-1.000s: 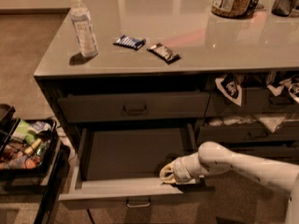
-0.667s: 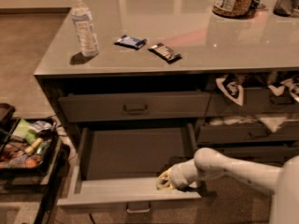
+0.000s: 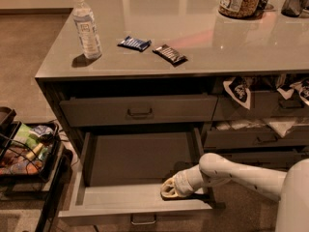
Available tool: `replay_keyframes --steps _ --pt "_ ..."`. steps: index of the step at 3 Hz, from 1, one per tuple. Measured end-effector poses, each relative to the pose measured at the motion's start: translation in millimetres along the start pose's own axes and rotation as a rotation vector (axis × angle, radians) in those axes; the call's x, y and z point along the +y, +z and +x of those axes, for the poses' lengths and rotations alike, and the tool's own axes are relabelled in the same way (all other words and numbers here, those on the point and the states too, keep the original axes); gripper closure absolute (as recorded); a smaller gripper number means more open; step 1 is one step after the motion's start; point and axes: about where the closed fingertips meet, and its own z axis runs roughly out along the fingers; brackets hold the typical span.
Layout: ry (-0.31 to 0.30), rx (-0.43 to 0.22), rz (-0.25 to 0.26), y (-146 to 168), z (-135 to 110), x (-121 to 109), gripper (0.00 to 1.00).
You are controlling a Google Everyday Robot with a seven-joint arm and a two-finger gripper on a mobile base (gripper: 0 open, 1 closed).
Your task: Open middle drawer
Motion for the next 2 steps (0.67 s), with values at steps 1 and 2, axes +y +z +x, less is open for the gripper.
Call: replay_keyframes --steps 1,2 --pt "0.006 0.025 -0.047 -0.4 -6.8 5.2 1.0" --pt "0.006 0.065 -0.083 -5.1 -16.3 13.9 1.0"
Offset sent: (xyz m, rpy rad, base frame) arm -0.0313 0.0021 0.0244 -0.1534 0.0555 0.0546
